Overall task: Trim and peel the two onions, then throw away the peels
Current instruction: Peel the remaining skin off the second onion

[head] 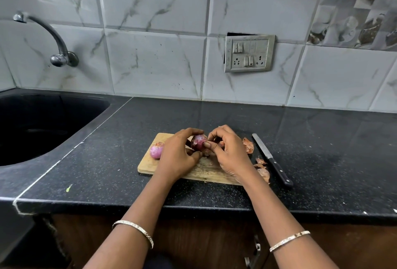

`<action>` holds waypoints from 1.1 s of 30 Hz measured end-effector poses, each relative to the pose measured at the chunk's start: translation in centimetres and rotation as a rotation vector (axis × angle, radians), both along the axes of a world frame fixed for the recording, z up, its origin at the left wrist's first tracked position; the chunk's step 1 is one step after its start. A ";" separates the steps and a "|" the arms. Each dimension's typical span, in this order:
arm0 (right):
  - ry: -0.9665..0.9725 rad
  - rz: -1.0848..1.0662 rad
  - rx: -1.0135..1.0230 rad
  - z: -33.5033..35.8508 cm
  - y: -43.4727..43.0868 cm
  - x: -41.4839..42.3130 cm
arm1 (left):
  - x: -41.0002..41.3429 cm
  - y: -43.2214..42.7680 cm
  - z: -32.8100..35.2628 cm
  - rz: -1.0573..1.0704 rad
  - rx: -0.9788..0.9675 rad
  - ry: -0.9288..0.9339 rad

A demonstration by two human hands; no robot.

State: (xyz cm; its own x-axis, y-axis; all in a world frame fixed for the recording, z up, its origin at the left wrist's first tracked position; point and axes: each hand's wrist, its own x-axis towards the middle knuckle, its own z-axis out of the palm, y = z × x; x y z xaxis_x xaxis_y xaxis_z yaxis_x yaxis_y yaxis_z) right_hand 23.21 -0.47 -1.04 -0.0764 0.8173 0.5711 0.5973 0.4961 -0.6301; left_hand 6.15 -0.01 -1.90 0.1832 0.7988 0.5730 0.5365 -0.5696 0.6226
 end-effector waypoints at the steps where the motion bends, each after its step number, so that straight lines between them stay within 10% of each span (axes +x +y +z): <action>1: -0.002 -0.007 0.017 0.0 0.0 0.0 | 0.1 0.0 0.0 0.009 -0.010 -0.009; 33: 0.080 -0.027 -0.013 0.6 -1.0 0.2 | 0.1 -0.2 0.1 0.050 -0.003 -0.051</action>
